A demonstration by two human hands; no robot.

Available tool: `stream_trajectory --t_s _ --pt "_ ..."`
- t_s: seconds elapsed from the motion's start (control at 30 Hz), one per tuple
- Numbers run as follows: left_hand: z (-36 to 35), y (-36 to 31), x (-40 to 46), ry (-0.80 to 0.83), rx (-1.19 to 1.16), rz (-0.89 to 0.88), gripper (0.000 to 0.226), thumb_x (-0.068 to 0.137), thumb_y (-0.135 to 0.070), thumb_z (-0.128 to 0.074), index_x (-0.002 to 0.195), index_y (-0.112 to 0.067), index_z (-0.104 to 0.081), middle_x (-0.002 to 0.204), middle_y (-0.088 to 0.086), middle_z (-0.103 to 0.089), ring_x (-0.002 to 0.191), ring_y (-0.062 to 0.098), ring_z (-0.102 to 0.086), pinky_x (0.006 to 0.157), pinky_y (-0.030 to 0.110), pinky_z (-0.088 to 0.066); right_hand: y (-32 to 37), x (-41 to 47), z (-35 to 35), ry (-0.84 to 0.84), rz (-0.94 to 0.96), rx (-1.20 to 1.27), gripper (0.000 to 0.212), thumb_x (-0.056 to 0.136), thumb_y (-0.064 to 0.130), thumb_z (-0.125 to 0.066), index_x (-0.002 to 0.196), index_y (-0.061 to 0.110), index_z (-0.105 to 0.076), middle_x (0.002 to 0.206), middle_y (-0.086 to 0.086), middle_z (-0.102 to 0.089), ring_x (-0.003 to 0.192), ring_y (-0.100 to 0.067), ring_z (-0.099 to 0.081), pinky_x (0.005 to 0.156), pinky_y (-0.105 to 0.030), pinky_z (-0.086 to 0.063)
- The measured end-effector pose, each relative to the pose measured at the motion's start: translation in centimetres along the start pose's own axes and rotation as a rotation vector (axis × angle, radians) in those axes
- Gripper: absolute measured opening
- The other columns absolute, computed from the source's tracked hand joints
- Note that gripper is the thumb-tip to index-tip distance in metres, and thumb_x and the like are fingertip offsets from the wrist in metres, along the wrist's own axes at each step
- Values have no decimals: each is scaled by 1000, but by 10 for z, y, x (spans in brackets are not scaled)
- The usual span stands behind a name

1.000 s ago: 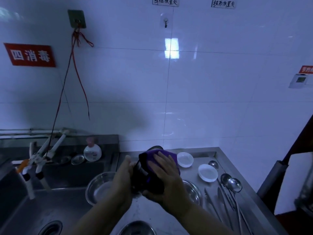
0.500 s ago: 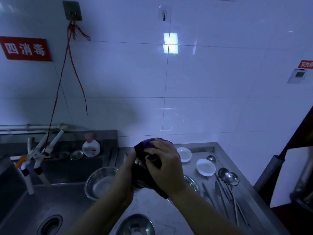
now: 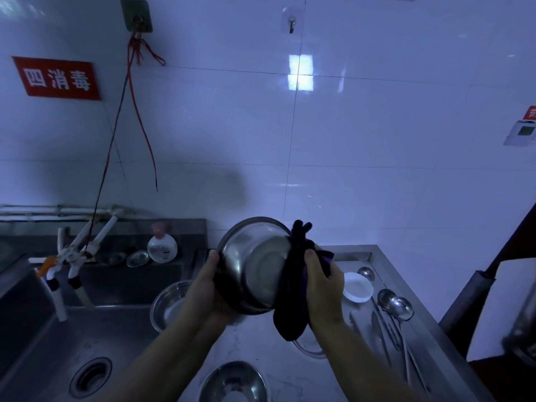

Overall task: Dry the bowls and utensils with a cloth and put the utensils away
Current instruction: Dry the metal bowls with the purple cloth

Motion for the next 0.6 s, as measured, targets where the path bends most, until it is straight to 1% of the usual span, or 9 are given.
stream_trajectory --t_s 0.07,0.13,0.23,0.33,0.4,0.43,0.5,0.57,0.6 --pt "-6 -3 0 19 -21 0 50 92 -54 -41 110 -14 -65 99 11 -74 87 26 -70 69 38 -50 1 -11 -4 6 137 -43 24 87 12 -62 103 27 -71 94 8 -72 88 -7 -65 78 -22 -52" --pt "-12 -2 0 30 -9 4 53 93 -55 -39 108 -12 -65 99 12 -73 90 27 -69 73 40 -49 8 -18 -9 14 315 -140 41 80 18 -62 122 19 -63 111 6 -68 105 -7 -61 91 -25 -49" --pt "-16 1 -2 34 4 28 59 92 -59 -34 113 -11 -61 109 16 -69 106 30 -61 85 43 -47 24 -14 -15 97 558 -326 48 78 18 -63 126 14 -59 129 -2 -59 121 -14 -54 103 -32 -43" --pt "-13 4 -1 17 -4 40 64 92 -61 -31 118 -10 -60 113 18 -67 110 31 -59 97 46 -43 35 -9 -20 216 663 -497 52 75 23 -66 126 20 -60 136 3 -52 126 -12 -48 105 -28 -39" --pt "-11 6 -2 9 -26 64 66 91 -61 -32 120 -9 -59 117 20 -65 112 34 -58 103 49 -39 36 -11 -25 290 761 -591 51 75 27 -66 125 19 -62 139 3 -50 131 -16 -43 109 -31 -36" --pt "-10 7 -3 -1 -33 81 66 91 -62 -33 119 -9 -59 117 22 -65 111 36 -58 101 51 -40 35 -12 -27 319 816 -641 50 75 28 -66 124 18 -63 139 1 -50 133 -19 -40 110 -37 -35" --pt "-7 9 -3 -29 -35 131 65 90 -64 -35 113 -9 -59 111 24 -67 106 39 -61 87 52 -48 29 -16 -31 360 910 -736 48 76 31 -64 123 19 -64 139 -1 -52 137 -22 -38 111 -50 -32" --pt "-6 10 -3 -46 -37 164 64 89 -65 -34 107 -10 -61 100 24 -70 96 38 -64 73 48 -50 22 -24 -33 410 999 -798 47 75 31 -62 121 20 -66 139 0 -53 137 -19 -37 110 -56 -28" --pt "-6 10 -3 -47 -42 167 64 89 -64 -34 106 -10 -62 96 23 -71 91 38 -67 70 47 -49 19 -28 -34 442 1043 -809 47 74 30 -62 120 21 -66 138 0 -53 137 -18 -37 111 -57 -27"
Point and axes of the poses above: each hand's wrist, its own x-axis towards the middle knuckle, its own z-axis out of the back of the hand, y = z × x, the point moved 3 cm from there along x, towards the middle knuckle
